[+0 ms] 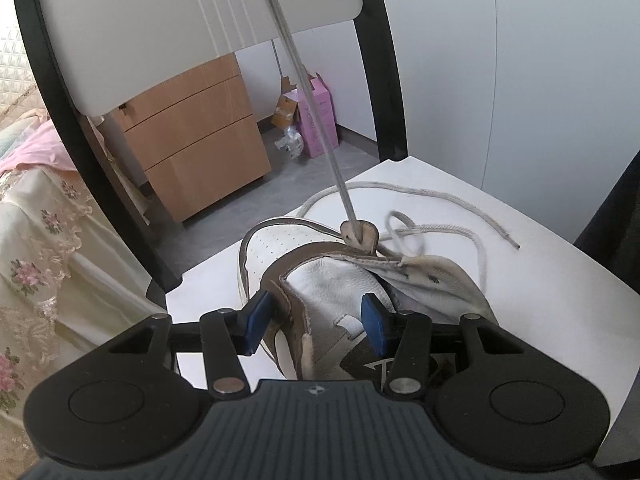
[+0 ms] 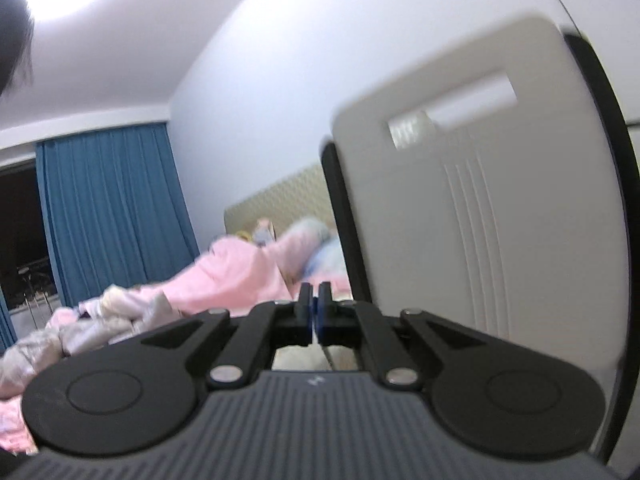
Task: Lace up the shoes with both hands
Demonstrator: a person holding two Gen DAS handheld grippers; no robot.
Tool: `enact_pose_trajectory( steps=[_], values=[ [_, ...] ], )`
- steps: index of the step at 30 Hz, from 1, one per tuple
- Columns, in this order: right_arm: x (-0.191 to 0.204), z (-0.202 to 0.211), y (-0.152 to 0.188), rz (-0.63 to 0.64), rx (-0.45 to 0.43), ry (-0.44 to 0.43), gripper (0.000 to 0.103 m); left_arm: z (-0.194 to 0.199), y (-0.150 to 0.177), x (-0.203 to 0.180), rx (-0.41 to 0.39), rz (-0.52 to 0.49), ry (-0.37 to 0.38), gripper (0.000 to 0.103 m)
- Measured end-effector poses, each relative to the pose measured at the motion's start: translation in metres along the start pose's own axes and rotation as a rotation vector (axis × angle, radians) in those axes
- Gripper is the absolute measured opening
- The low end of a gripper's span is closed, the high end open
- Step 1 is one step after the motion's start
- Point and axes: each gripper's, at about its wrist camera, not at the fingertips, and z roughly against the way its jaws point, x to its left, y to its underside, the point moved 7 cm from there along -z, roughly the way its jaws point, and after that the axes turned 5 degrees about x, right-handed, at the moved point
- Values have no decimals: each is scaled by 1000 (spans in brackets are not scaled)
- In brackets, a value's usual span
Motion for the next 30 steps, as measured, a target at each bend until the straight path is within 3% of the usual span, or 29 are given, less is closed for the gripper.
enact_pose_trajectory(
  steps=[18, 22, 26, 30],
  values=[
    [55, 5, -169, 90, -272, -46, 1, -4, 0, -3, 11, 37, -8, 55],
    [76, 20, -220, 115, -364, -84, 1, -4, 2, -10, -1, 2, -50, 56],
    [71, 15, -231, 108, -327, -37, 1, -4, 3, -11, -8, 4, -58, 56],
    [23, -12, -159, 27, -87, 67, 3, -4, 4, -11, -15, 16, -66, 56]
  ],
)
